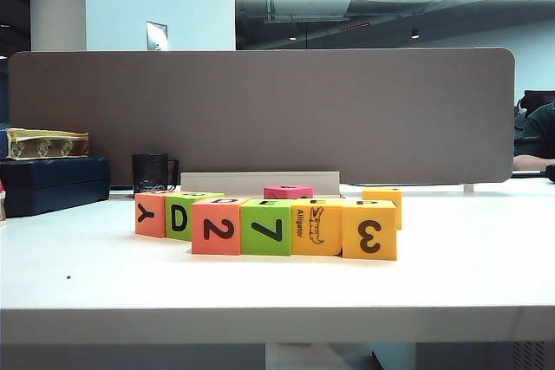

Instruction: Select the appropriate blocks from the scattered letter blocks on the table and arrange them in a row to spell out "DEEP".

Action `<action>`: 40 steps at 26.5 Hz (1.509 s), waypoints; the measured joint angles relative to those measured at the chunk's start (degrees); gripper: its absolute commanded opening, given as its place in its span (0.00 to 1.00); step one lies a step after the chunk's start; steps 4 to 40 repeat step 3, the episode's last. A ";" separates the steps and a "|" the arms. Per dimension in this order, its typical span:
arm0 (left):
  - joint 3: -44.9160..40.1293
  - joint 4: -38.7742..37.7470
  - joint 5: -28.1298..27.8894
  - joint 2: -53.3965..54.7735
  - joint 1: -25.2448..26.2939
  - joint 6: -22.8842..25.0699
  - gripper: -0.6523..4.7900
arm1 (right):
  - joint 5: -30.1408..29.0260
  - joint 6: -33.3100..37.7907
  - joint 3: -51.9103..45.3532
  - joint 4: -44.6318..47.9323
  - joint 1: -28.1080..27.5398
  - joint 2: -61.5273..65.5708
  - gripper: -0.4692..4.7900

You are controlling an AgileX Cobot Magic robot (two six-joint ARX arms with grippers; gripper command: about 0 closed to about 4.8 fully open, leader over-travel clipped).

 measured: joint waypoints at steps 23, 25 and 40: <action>0.00 0.00 0.02 0.00 0.00 0.00 0.15 | 0.00 0.00 0.00 0.00 0.00 0.00 0.13; 0.00 0.00 0.02 0.00 0.00 0.00 0.15 | 0.00 0.00 0.00 0.00 0.00 0.00 0.13; 0.00 0.00 0.02 0.00 0.00 0.00 0.15 | 0.00 0.00 0.00 0.00 0.00 0.00 0.13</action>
